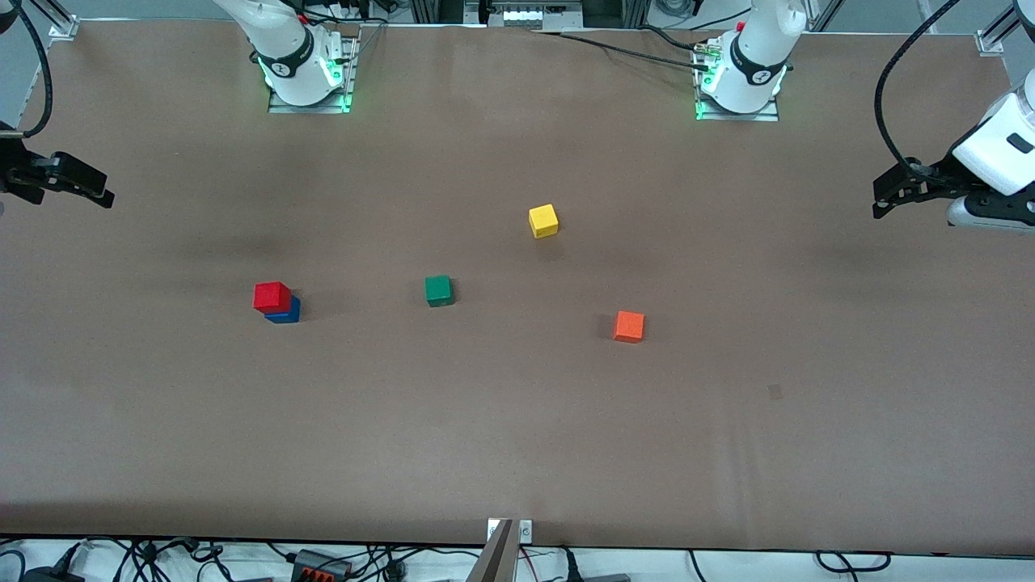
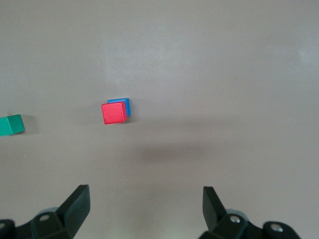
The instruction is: Pass red block to right arm, stack on blue
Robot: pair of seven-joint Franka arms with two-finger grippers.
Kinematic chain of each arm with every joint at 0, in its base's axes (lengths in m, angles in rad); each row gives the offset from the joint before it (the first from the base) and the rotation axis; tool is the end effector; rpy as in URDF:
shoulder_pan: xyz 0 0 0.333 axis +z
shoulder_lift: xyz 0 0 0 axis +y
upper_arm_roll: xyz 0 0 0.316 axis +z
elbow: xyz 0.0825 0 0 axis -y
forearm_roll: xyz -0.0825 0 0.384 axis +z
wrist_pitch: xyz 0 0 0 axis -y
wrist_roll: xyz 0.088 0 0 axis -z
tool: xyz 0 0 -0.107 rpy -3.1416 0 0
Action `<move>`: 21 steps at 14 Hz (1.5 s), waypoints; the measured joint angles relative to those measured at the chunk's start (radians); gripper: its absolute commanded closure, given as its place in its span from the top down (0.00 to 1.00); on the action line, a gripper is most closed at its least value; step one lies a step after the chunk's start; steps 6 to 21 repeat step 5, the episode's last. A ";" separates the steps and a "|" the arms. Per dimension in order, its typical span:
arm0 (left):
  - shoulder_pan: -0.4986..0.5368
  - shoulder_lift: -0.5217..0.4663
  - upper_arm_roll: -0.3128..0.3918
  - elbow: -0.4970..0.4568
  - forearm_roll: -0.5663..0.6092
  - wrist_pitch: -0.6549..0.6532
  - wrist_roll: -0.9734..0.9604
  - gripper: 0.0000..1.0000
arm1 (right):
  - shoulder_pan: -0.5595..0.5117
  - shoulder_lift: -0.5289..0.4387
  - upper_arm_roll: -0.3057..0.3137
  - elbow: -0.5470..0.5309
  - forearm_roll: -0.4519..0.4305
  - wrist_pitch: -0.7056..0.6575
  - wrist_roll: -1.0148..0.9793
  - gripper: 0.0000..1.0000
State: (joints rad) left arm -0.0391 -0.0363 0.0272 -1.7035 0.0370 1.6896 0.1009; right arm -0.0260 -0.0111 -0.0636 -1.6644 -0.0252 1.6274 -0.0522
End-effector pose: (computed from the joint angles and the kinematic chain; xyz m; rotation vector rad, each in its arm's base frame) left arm 0.5515 -0.0028 0.5920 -3.0994 0.1812 -0.0322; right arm 0.5512 -0.0523 0.5912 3.1183 -0.0556 -0.0430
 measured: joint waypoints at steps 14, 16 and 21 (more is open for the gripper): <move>0.000 0.000 0.000 0.000 0.000 0.000 0.000 1.00 | 0.000 0.000 -0.001 0.000 0.000 -0.011 0.000 1.00; 0.000 0.000 0.000 0.000 0.000 0.000 0.000 1.00 | 0.000 0.000 -0.001 0.000 0.000 -0.011 0.000 1.00; 0.000 0.000 0.000 0.000 0.000 0.000 0.000 1.00 | 0.000 0.000 -0.001 0.000 0.000 -0.011 0.000 1.00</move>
